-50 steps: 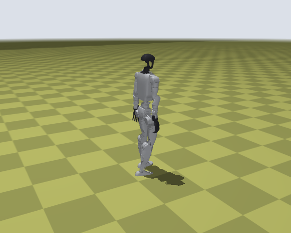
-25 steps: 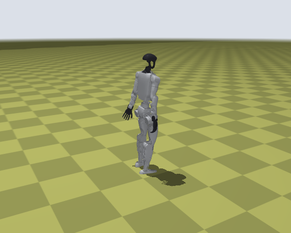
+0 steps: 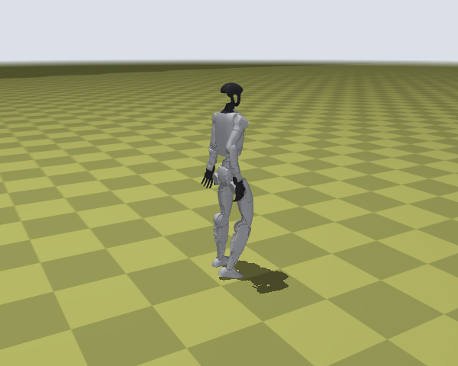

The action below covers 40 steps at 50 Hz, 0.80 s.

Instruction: Upper body actions

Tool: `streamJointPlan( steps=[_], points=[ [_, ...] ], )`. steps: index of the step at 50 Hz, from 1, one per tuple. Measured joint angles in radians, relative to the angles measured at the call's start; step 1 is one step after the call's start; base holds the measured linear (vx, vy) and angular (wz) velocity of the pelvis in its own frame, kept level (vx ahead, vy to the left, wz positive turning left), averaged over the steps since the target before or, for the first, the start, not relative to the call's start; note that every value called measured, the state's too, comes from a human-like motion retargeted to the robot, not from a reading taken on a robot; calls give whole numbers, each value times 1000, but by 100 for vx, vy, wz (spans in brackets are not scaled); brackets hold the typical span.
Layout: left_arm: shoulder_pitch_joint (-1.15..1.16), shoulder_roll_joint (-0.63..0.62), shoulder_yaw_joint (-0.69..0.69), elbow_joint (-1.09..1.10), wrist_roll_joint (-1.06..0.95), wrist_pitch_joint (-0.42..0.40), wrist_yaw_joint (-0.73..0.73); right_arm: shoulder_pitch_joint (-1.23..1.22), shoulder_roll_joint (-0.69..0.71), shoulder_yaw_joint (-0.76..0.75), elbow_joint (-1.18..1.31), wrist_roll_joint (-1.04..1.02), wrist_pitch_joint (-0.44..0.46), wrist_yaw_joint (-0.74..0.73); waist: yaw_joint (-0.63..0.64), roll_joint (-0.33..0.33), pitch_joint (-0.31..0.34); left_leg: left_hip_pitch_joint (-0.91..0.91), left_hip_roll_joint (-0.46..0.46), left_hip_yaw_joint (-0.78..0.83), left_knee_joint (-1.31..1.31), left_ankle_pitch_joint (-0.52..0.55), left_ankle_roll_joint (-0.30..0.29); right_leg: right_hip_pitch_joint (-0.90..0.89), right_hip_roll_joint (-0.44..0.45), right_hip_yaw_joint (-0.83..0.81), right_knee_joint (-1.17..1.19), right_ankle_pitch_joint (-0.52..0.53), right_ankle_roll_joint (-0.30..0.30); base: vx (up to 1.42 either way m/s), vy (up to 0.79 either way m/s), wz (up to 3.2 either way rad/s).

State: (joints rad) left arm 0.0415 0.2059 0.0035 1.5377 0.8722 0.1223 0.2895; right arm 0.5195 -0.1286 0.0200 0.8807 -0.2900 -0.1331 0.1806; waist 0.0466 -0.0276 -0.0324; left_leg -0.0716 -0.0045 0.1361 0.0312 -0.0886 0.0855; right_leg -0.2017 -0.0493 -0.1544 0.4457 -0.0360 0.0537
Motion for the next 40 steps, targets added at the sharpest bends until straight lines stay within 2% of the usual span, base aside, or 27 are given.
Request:
streamJointPlan(
  steps=[5,8,10,12,13,15,20,23,25,26,27,28,29,30,35,40],
  points=[
    [-26,6,-22,-1,36,-2,2,-81,89,-44,113,-17,-20,-190,-58,10,2,12,4,-20,-5,3,1,-40,14,32,15,-33,-3,10,5,39],
    [-34,-3,-24,-5,46,-6,-4,-178,140,-86,255,-64,29,-332,-89,-1,14,40,-16,-29,-10,2,7,-88,151,-99,-47,-45,-220,10,6,34],
    [-36,-15,-26,-8,48,-9,-9,-240,159,-101,351,-86,80,-417,-90,-3,15,53,-23,-29,-12,-2,10,-76,204,-127,-141,-28,-268,10,4,3],
    [-36,-25,-22,-9,49,-13,-12,-317,174,-128,465,-82,113,-516,-98,-42,10,58,-71,-32,-12,-7,15,14,11,-67,-268,59,-96,9,-2,-14],
    [-35,-28,-18,-9,51,-14,-12,-351,177,-136,518,-74,118,-543,-67,-45,4,62,-66,-3,-15,-12,13,21,-19,-40,-261,34,-65,9,-3,-75],
    [-26,-38,-23,-6,53,-15,-7,-380,181,-145,588,-50,135,-527,-51,-47,-4,68,-65,0,-16,-15,11,24,-25,-48,-255,-1,-54,11,-2,-36],
    [-21,-58,-34,18,56,-5,8,-378,167,-112,594,-36,133,-449,-46,-55,0,79,-72,-18,-12,-15,8,53,-37,-60,-290,12,-39,10,-3,25],
    [-11,-70,-35,31,58,2,15,-334,163,-88,506,-95,169,-568,-90,-19,1,76,-36,-74,-8,-9,-2,46,-97,-103,-260,8,39,9,-5,91],
    [2,-80,-32,36,60,5,21,-280,156,-57,412,-149,203,-632,-121,66,1,67,57,-129,-6,-4,-19,-18,-155,-119,-134,-19,140,8,-4,89],
    [8,-82,-31,37,60,7,24,-249,142,-41,356,-183,217,-638,-127,79,0,64,71,-141,-6,-2,-23,-27,-159,-126,-117,-24,149,7,-4,59],
    [14,-83,-31,39,61,9,26,-216,126,-26,298,-216,230,-644,-131,71,-2,62,58,-146,-6,0,-22,-12,-153,-138,-141,-20,134,7,-5,39],
    [18,-82,-31,41,62,11,28,-181,107,-13,236,-245,239,-649,-134,19,-6,60,-7,-138,-5,0,-13,48,-124,-159,-247,1,69,7,-6,-13],
    [22,-78,-30,43,63,13,30,-143,88,0,169,-270,234,-651,-110,-8,-8,63,-31,-108,-7,-3,-11,72,-111,-143,-288,2,47,7,-7,-86],
    [25,-72,-28,45,64,15,32,-104,69,12,100,-292,223,-653,-72,-22,-10,67,-35,-68,-12,-6,-13,80,-104,-108,-297,-7,44,7,-8,-89],
    [44,-43,-33,57,70,32,42,33,-6,9,-128,-274,54,-576,-54,-35,-2,76,-34,-62,-15,-5,-21,89,-95,-107,-304,-6,30,6,-10,-19],
    [55,-28,-27,72,53,47,41,62,-40,8,-184,-186,8,-541,-48,-34,0,84,-24,-53,-17,-1,-31,94,-83,-95,-305,-3,21,1,-3,-8]
  ],
)
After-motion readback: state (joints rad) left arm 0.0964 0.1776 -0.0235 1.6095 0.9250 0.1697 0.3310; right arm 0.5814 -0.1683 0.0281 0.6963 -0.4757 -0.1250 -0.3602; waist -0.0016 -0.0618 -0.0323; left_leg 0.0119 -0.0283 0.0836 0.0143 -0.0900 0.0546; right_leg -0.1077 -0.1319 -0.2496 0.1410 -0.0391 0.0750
